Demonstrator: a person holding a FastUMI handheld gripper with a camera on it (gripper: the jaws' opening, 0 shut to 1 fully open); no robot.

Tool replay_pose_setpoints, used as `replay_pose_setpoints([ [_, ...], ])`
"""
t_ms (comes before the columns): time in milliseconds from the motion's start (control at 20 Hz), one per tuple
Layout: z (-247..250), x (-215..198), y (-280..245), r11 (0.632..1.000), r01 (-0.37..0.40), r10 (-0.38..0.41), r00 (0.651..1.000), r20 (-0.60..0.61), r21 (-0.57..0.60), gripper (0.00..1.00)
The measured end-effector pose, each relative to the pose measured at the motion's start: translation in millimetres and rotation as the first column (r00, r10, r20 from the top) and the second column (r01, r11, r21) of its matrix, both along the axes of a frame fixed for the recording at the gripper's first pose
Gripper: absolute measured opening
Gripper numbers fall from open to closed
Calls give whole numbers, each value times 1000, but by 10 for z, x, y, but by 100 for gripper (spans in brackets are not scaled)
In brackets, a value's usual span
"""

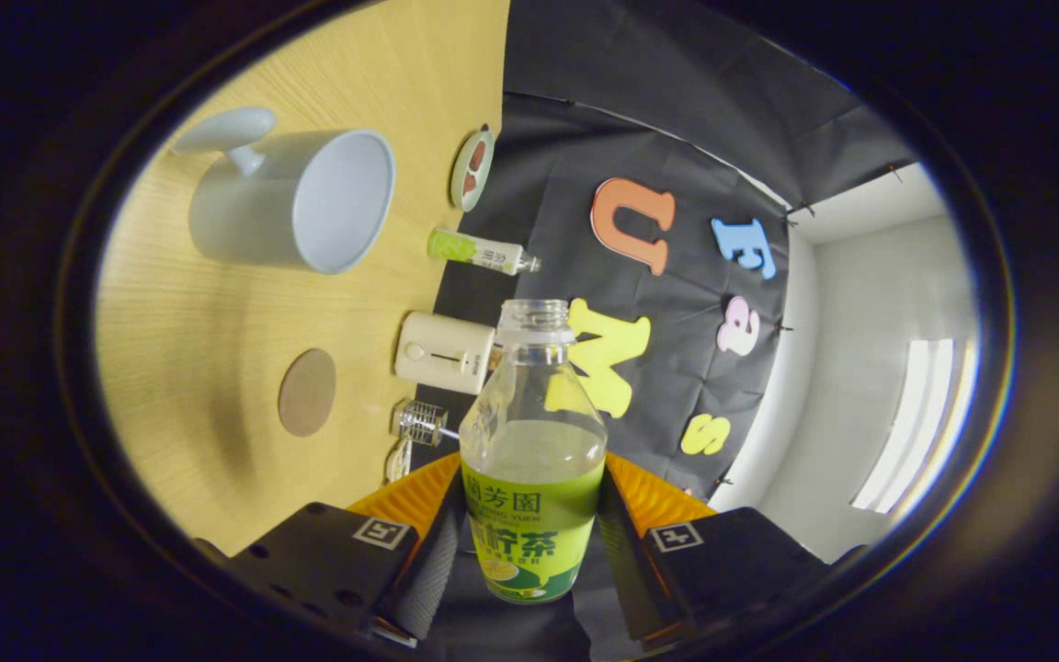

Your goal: Take the bottle from table, then pour the juice into the cup, finally place the bottle on the coaster

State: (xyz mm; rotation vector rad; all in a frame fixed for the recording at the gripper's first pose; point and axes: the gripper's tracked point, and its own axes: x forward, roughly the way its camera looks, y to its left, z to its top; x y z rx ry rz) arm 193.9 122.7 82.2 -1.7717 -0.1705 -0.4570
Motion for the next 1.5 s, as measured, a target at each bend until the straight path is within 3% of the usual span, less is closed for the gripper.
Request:
replay_pose_setpoints([
  [600,138,14,-2,992,46,-42,998,36,-120,80],
  [1500,392,-12,89,968,54,-30,994,101,-244,80],
])
